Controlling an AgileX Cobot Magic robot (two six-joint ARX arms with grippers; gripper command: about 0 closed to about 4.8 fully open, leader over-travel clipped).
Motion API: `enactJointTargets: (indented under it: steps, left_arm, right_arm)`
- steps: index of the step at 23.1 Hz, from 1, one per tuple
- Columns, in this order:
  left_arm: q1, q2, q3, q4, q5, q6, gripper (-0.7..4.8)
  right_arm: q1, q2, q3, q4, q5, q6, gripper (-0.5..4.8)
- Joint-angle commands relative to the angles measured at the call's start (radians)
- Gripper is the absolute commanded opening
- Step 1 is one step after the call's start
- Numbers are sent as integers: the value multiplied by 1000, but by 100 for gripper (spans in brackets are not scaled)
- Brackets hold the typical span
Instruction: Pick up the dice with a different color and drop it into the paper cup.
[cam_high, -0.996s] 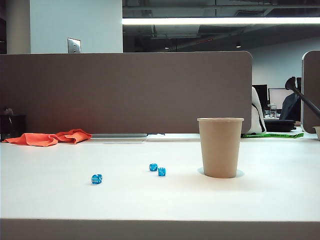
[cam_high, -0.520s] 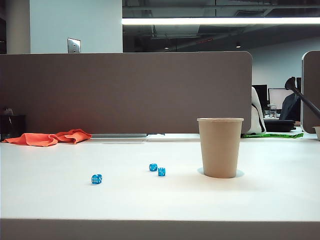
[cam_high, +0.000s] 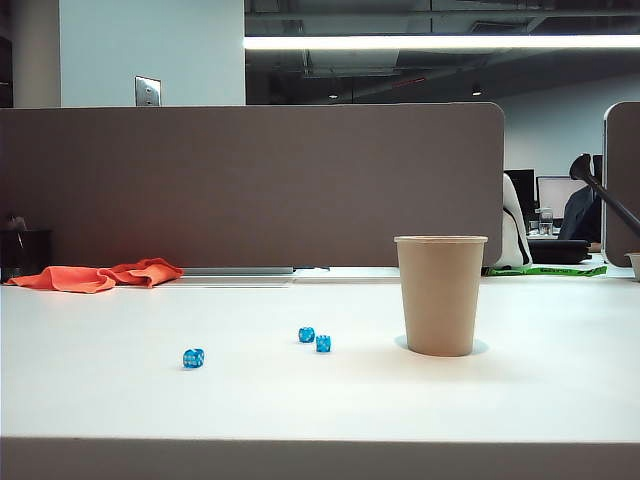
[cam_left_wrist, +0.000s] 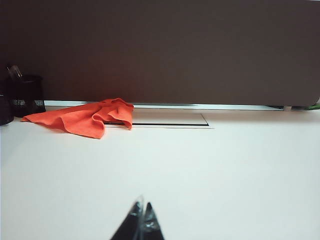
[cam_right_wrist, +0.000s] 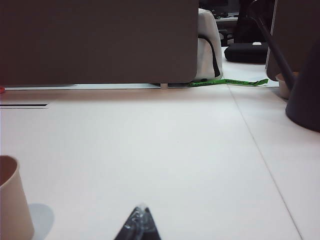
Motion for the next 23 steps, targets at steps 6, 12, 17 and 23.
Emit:
enactJointTargets:
  steps: [6,12,17,23]
  left_arm:
    - [1,1,3,-69,4,2,-6]
    - [1,1,3,-74,4,2,-5]
    - [1,1,3,-74,4,1,-5]
    - [1,1,3,-77,4,2,-5]
  right_arm:
    - [0,-1,-2,83,-8,2,-1]
    - [0,-1,-2,43,-9,2,-1]
    - [0,-1,-2,-1,-9,2,-1]
    - [0,-1,-2,-5,-8,2,-1]
